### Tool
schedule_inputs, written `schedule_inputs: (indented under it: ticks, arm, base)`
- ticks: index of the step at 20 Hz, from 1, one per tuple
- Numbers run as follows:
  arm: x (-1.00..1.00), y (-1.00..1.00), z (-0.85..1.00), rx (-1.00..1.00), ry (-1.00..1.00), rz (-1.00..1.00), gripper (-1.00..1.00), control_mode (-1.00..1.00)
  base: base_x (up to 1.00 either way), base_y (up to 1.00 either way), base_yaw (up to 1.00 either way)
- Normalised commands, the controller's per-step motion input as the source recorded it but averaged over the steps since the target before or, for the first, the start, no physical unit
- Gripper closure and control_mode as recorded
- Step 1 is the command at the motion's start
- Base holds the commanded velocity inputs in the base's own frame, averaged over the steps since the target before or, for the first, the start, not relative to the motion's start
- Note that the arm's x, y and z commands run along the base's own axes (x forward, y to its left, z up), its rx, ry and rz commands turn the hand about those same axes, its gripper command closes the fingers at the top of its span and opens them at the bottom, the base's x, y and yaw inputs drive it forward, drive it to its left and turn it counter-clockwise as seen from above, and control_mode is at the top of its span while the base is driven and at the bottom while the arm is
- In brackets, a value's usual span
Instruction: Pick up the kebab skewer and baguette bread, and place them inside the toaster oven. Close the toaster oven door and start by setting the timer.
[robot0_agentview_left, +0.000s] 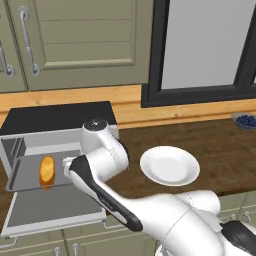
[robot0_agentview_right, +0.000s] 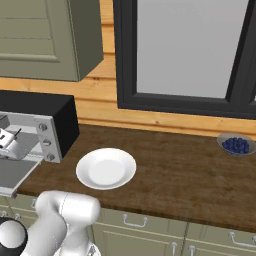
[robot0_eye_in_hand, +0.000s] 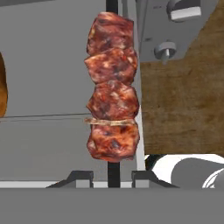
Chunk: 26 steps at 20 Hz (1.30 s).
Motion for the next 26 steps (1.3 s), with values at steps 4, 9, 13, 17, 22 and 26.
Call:
schedule_inputs:
  ticks: [4, 9, 13, 17, 22, 26]
  arm:
    - [0.55, 0.33, -0.21, 0.00, 0.04, 0.00, 1.00, -1.00]
    - [0.35, 0.07, -0.56, -0.02, 0.00, 0.00, 1.00, -1.00]
    - [0.56, 0.16, -0.53, -0.01, 0.00, 0.00, 1.00, -1.00]
    - [0.45, 0.29, -0.01, 0.00, 0.00, 0.00, 1.00, -1.00]
    - [0.26, 0.46, -0.19, 0.00, 0.02, 0.00, 1.00, -1.00]
    - [0.50, 0.30, -0.34, 0.00, 0.00, 0.00, 1.00, -1.00]
  base:
    - [0.00, 0.00, 0.00]
    - [0.00, 0.00, 0.00]
    - [0.00, 0.00, 0.00]
    - [0.00, 0.00, 0.00]
    - [0.00, 0.00, 0.00]
    - [0.00, 0.00, 0.00]
